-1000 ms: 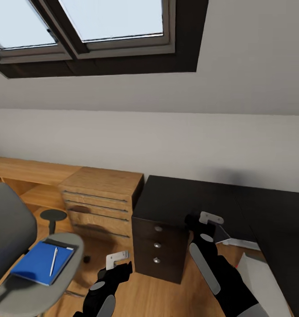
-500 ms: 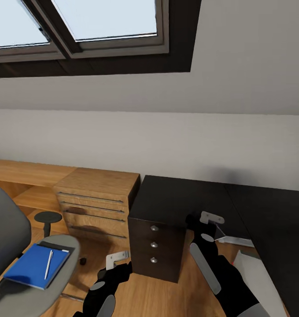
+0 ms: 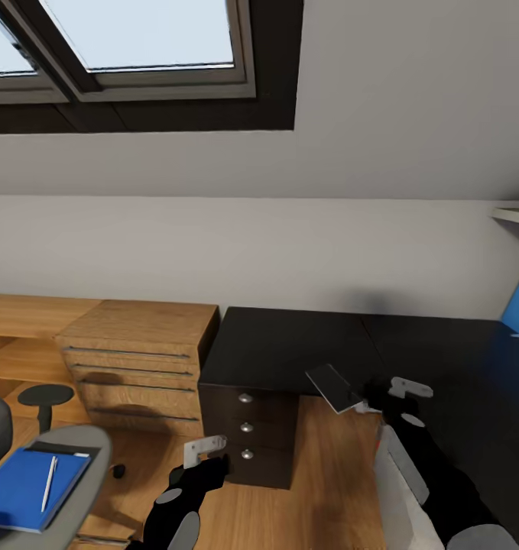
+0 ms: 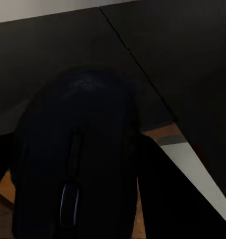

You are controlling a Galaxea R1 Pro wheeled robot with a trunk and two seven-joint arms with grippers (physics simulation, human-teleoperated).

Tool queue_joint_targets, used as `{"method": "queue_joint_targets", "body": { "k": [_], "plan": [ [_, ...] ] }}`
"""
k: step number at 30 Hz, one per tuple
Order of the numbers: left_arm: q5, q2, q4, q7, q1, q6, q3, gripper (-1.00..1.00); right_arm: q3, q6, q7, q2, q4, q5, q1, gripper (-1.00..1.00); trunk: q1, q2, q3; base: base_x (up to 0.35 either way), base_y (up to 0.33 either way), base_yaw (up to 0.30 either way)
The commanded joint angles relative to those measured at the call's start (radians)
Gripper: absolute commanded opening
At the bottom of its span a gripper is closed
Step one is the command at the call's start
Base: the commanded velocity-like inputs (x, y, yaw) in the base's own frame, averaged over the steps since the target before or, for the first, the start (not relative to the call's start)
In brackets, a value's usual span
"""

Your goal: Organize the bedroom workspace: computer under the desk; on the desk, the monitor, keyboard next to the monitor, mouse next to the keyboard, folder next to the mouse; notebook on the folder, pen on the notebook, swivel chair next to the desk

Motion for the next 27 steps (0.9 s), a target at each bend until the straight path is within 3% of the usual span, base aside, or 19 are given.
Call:
{"method": "queue_joint_targets", "body": {
  "k": [1, 2, 9, 16, 27],
  "plan": [
    [0.009, 0.000, -0.001, 0.009, -0.001, 0.002, -0.001, 1.00, -0.018, 0.001, 0.016, -0.020, 0.023, -0.013, -0.002, -1.00, 0.000, -0.001, -0.001, 0.000, 0.000, -0.273],
    [0.009, 0.000, -0.001, 0.009, -0.001, 0.002, -0.001, 1.00, -0.043, 0.002, 0.045, -0.045, 0.059, -0.014, -0.007, -1.00, 0.000, -0.001, 0.000, 0.000, 0.000, -0.273],
    [0.008, 0.001, -0.005, 0.008, -0.001, 0.002, -0.001, 1.00, -0.147, -0.001, 0.171, -0.136, 0.278, -0.016, -0.100, -1.00, 0.000, -0.001, 0.004, 0.000, 0.000, -0.274],
    [0.007, 0.000, -0.031, 0.006, 0.013, 0.002, -0.003, 1.00, -0.159, -0.005, 0.200, -0.194, 0.390, -0.017, -0.157, -1.00, 0.000, -0.001, 0.009, 0.000, 0.000, -0.274],
    [0.009, 0.000, -0.047, 0.004, 0.034, 0.005, -0.023, 1.00, -0.160, 0.004, 0.202, -0.206, 0.395, -0.013, -0.161, -1.00, 0.000, -0.001, 0.016, 0.000, 0.000, -0.274]
  ]
}}
